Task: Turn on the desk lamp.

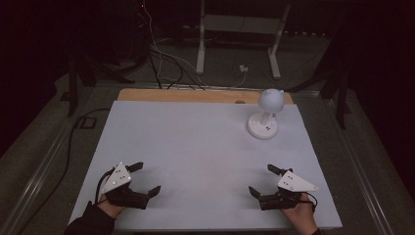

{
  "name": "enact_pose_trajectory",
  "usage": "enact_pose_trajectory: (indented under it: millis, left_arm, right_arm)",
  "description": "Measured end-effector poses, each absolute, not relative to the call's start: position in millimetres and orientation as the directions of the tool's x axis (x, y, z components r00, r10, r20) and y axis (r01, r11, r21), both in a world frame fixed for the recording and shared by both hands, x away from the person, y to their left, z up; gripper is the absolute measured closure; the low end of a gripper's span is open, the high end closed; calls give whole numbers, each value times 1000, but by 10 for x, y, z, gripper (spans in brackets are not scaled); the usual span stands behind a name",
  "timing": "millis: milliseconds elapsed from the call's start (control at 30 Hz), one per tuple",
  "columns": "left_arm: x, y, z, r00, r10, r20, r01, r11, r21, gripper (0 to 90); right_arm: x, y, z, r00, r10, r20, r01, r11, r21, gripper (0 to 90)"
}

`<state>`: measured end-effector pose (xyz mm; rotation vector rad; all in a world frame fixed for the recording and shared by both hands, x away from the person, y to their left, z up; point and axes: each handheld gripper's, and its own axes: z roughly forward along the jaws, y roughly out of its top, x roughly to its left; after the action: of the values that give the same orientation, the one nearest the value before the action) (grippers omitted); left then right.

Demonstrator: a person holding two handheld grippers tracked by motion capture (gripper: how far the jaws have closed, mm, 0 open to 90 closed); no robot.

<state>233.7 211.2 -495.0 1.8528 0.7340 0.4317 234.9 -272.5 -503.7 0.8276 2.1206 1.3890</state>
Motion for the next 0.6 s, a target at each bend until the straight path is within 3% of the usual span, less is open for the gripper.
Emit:
enact_pose_trajectory:
  millis: [600]
  left_arm:
    - [2331, 2113, -4941, 743, 668, -46, 293, -262, 920, 3]
  right_arm:
    - [2324, -2696, -5012, -712, 695, -97, 213, 346, 914, 0]
